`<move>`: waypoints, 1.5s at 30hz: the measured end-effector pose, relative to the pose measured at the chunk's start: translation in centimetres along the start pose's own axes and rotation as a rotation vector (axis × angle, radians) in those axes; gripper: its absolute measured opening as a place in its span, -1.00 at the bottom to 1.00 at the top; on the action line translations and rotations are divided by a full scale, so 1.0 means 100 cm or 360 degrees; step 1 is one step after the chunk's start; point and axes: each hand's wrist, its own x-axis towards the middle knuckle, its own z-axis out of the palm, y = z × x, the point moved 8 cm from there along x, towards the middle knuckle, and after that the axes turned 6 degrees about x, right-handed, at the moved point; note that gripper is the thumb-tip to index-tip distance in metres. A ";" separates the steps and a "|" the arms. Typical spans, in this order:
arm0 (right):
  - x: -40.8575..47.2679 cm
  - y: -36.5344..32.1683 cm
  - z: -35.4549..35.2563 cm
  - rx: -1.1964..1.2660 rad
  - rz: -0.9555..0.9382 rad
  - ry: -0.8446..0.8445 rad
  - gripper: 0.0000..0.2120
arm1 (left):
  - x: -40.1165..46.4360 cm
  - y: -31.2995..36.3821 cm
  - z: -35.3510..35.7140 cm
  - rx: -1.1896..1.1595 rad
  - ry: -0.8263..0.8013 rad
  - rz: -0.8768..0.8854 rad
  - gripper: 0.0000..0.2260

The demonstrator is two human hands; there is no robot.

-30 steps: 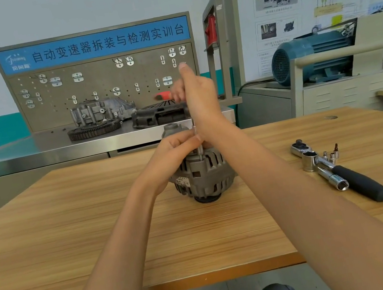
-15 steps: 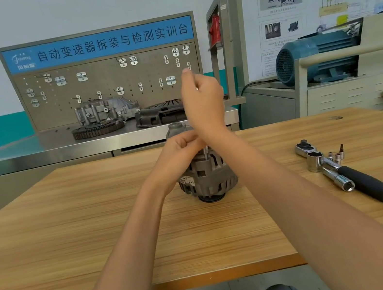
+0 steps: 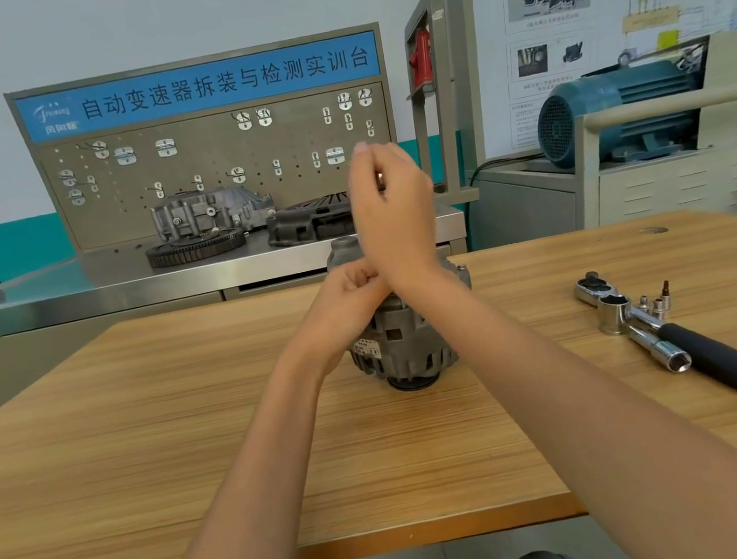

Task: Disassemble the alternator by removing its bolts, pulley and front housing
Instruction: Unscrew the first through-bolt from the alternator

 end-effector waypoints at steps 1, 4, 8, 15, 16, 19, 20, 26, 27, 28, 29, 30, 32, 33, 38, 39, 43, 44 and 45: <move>-0.002 -0.004 -0.001 -0.0163 -0.0093 0.0053 -0.59 | 0.000 -0.001 0.000 0.0015 0.0012 0.0007 -0.53; 0.006 0.002 -0.003 -0.0114 0.0044 0.0074 -0.56 | 0.002 -0.001 0.002 0.0012 0.0037 0.0007 -0.60; 0.016 0.026 0.010 0.0614 0.0639 -0.0203 -0.58 | 0.003 -0.001 0.004 0.0009 -0.0017 -0.0040 -0.85; 0.008 0.023 0.008 0.0653 0.0607 -0.0136 -0.60 | 0.000 0.002 0.006 0.0057 -0.0060 -0.0070 -0.79; 0.005 0.016 0.003 0.0397 0.0381 -0.0084 -0.64 | 0.000 0.002 0.006 0.0059 -0.0046 -0.0064 -0.72; -0.007 -0.009 -0.005 -0.0519 -0.0241 0.0103 -0.81 | 0.001 -0.001 0.003 0.0113 0.0004 -0.0071 -0.64; -0.007 -0.011 -0.007 -0.0616 -0.0273 0.0163 -0.83 | 0.001 -0.002 0.003 0.0132 0.0015 -0.0076 -0.65; 0.009 0.020 0.010 0.0510 0.0565 -0.0226 -0.62 | 0.002 -0.001 0.007 0.0038 -0.0023 -0.0097 -0.77; 0.010 0.024 0.012 0.0689 0.0695 -0.0264 -0.59 | 0.002 0.000 0.008 0.0034 -0.0041 -0.0099 -0.83; 0.010 0.027 0.013 0.0799 0.0767 -0.0277 -0.57 | 0.002 0.001 0.008 0.0038 -0.0042 -0.0099 -0.85; 0.010 0.028 0.012 0.0824 0.0780 -0.0272 -0.57 | 0.002 0.001 0.007 0.0048 -0.0037 -0.0099 -0.85; 0.010 0.027 0.010 0.0753 0.0731 -0.0248 -0.58 | 0.001 0.001 0.006 0.0055 -0.0040 -0.0096 -0.82; 0.006 0.017 0.004 0.0423 0.0457 -0.0168 -0.64 | 0.000 0.002 0.006 0.0068 -0.0043 -0.0092 -0.66; 0.002 0.009 0.001 0.0158 0.0250 -0.0117 -0.70 | -0.001 0.002 0.005 0.0077 -0.0032 -0.0086 -0.56; -0.005 -0.013 -0.006 -0.0667 -0.0243 0.0101 -0.84 | 0.001 0.000 0.004 0.0116 0.0031 -0.0043 -0.49; 0.000 -0.008 -0.005 -0.0477 -0.0147 0.0020 -0.80 | 0.002 0.000 0.004 0.0108 0.0035 -0.0041 -0.53; 0.009 0.014 0.006 0.0411 0.0467 -0.0255 -0.64 | 0.004 0.000 0.006 0.0057 -0.0009 -0.0067 -0.78; 0.009 0.019 0.007 0.0567 0.0607 -0.0277 -0.63 | 0.004 0.000 0.006 0.0037 -0.0021 -0.0059 -0.83; 0.009 0.023 0.008 0.0718 0.0718 -0.0288 -0.62 | 0.003 0.001 0.006 0.0021 -0.0025 -0.0055 -0.84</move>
